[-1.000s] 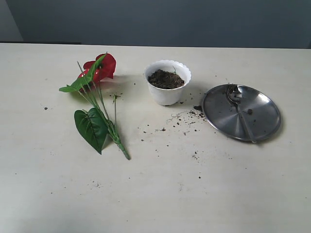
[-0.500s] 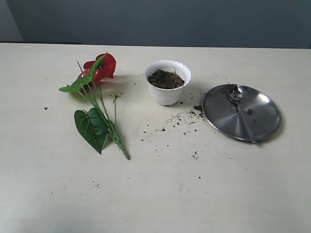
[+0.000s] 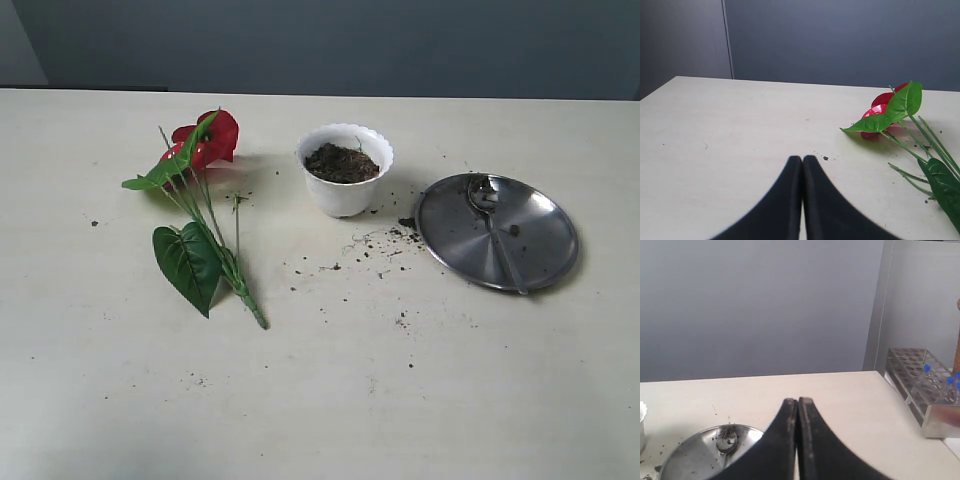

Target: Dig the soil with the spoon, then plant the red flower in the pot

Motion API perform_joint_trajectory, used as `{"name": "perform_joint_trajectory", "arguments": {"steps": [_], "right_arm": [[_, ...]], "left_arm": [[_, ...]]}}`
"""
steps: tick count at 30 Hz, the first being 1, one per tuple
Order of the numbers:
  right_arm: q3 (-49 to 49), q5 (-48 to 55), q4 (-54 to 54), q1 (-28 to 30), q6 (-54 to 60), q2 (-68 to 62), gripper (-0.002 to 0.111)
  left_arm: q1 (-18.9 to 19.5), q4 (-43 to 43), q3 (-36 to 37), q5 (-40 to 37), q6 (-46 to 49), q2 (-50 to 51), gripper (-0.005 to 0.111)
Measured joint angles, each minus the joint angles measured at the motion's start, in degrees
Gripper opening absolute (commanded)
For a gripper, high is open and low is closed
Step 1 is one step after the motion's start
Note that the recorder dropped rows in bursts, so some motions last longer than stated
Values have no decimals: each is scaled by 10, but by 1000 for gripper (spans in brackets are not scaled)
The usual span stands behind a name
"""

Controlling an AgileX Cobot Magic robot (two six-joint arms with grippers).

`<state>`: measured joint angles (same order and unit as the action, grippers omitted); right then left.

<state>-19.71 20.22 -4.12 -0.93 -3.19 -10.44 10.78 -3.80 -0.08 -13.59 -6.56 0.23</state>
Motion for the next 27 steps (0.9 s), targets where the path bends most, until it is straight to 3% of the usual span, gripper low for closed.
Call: {"name": "perform_joint_trajectory", "arguments": {"steps": [17, 27], "right_arm": [[187, -169, 32, 0, 44, 7, -1], [194, -177, 33, 0, 48, 7, -1]], "left_arm": [[0, 0, 0, 0, 0, 0, 1], [0, 0, 0, 0, 0, 0, 1]]}}
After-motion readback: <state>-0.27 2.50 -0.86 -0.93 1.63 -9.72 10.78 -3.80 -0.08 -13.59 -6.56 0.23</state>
